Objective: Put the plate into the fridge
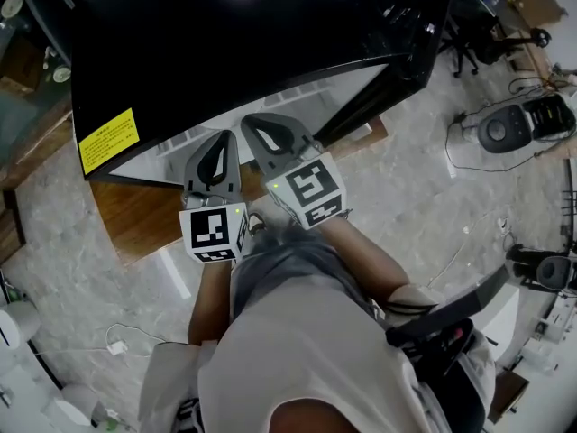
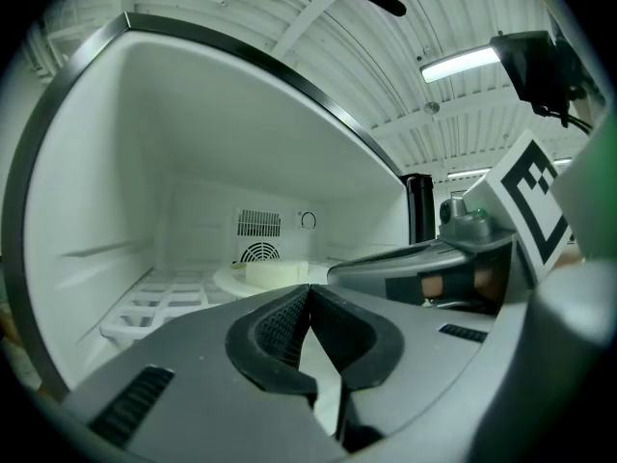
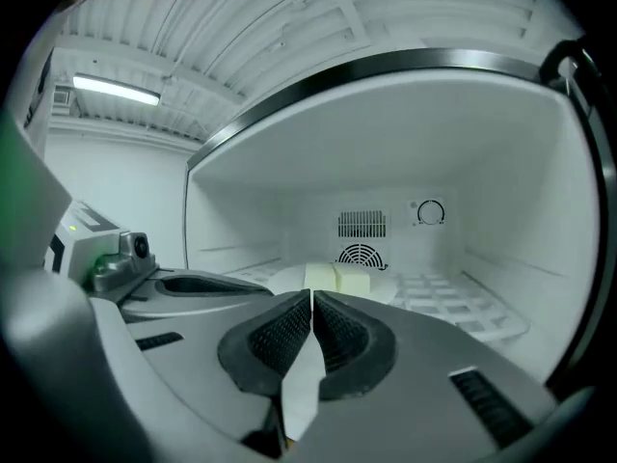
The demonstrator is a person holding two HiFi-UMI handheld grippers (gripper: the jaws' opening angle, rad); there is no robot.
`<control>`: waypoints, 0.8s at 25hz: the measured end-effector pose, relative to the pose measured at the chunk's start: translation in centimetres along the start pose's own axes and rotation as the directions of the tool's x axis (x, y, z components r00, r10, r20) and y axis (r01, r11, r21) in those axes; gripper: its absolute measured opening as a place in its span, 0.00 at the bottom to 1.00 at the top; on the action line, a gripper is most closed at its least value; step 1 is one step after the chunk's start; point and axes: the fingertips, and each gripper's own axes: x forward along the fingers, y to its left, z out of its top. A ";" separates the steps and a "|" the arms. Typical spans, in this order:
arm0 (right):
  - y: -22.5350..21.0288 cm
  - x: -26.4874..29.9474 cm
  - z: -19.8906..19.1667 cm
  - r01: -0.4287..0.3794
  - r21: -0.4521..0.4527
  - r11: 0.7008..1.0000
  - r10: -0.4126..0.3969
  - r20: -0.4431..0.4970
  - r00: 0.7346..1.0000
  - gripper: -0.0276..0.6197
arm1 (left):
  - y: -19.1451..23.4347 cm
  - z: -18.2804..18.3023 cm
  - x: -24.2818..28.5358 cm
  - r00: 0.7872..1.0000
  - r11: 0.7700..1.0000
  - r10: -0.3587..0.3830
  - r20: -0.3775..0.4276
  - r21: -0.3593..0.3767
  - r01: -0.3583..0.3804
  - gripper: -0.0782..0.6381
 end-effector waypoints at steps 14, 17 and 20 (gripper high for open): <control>0.3 1.7 0.2 0.013 -0.030 0.999 -0.013 0.013 1.000 0.08 | 0.7 -0.4 1.4 1.000 1.000 -0.022 0.005 -0.018 0.022 0.14; 0.3 1.6 0.2 0.010 -0.034 0.999 -0.010 0.012 1.000 0.08 | 0.7 -0.3 1.4 1.000 1.000 -0.024 0.007 -0.020 0.024 0.14; 0.2 1.1 0.5 0.020 -0.022 1.000 -0.019 0.031 0.999 0.08 | 0.6 0.1 0.9 0.999 0.999 -0.028 0.022 -0.019 0.029 0.14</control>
